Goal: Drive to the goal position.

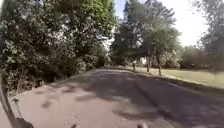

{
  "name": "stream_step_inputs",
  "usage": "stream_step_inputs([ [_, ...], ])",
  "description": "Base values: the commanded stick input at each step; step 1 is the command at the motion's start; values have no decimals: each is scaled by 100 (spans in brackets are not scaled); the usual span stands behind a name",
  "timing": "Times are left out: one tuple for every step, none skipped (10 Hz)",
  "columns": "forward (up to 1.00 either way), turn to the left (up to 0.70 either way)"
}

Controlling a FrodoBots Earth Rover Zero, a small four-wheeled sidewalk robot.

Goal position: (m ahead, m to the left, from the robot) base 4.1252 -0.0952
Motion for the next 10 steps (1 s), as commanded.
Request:
stream_step_inputs([
  [70,0],
  [70,0],
  [70,0],
  [70,0],
  [70,0],
  [70,0],
  [70,0],
  [70,0],
  [70,0],
  [70,0],
])
